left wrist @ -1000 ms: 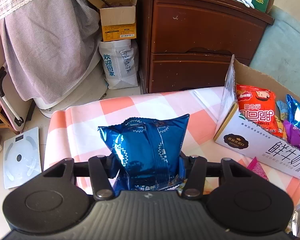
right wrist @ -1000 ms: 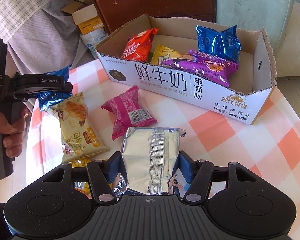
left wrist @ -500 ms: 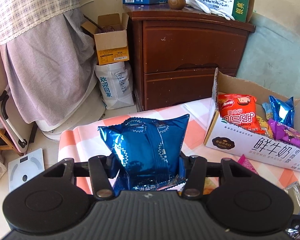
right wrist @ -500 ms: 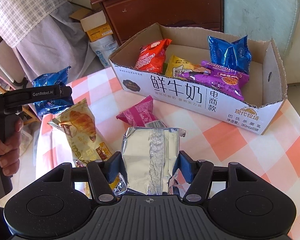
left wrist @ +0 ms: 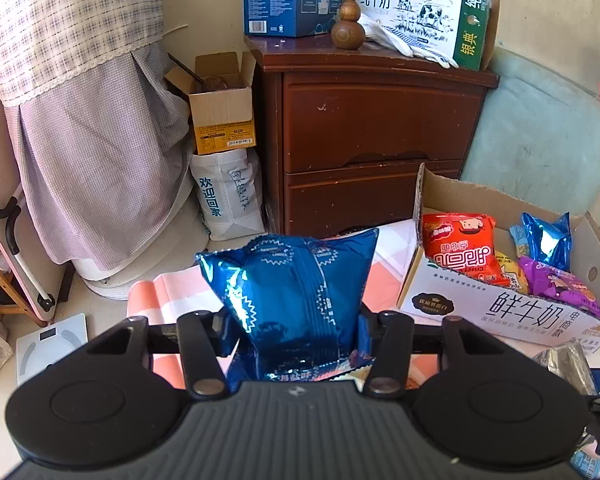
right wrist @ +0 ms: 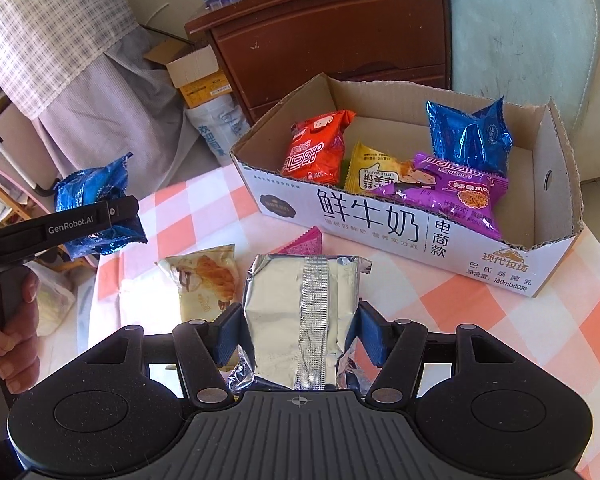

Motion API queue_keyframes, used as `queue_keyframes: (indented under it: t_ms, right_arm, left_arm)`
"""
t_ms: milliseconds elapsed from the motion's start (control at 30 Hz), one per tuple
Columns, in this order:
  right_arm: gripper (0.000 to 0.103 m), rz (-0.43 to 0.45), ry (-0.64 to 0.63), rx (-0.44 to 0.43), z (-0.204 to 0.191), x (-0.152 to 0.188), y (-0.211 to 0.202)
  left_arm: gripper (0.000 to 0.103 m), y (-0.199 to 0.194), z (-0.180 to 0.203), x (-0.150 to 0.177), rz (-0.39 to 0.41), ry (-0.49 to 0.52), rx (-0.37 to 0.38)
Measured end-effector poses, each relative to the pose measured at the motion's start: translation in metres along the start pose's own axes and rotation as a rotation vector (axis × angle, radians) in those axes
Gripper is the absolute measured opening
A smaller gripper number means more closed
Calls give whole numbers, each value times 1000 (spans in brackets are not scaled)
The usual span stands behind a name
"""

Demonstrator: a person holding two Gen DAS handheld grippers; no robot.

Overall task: Organize snacks
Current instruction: 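Lift both held packets and carry them over the cardboard box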

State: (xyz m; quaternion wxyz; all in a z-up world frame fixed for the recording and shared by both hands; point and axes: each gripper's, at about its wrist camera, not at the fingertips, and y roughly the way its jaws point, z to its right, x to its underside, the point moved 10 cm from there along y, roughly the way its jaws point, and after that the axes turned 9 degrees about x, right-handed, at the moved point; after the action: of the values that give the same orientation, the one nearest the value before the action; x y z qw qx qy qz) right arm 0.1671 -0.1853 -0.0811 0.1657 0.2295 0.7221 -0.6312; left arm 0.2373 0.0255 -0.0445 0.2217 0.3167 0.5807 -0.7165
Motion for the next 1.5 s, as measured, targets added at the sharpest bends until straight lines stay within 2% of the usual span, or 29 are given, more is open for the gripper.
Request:
queue_keyframes:
  t_ms: [233, 700, 1000, 1200, 1500]
  right_arm:
    - [60, 27, 29, -17, 1, -12, -5]
    - [60, 145, 110, -2, 30, -48, -30]
    - [60, 287, 229, 35, 67, -81, -54]
    - [60, 324, 267, 106, 83, -93, -50]
    - [60, 341, 337, 132, 101, -103, -42]
  left_arm:
    - [52, -5, 4, -4, 5, -16, 38]
    - [52, -10, 15, -18, 45, -11, 36]
    - [52, -8, 47, -35, 65, -16, 113]
    - [52, 2, 76, -46, 73, -4, 157]
    - [52, 27, 106, -54, 53, -9, 195]
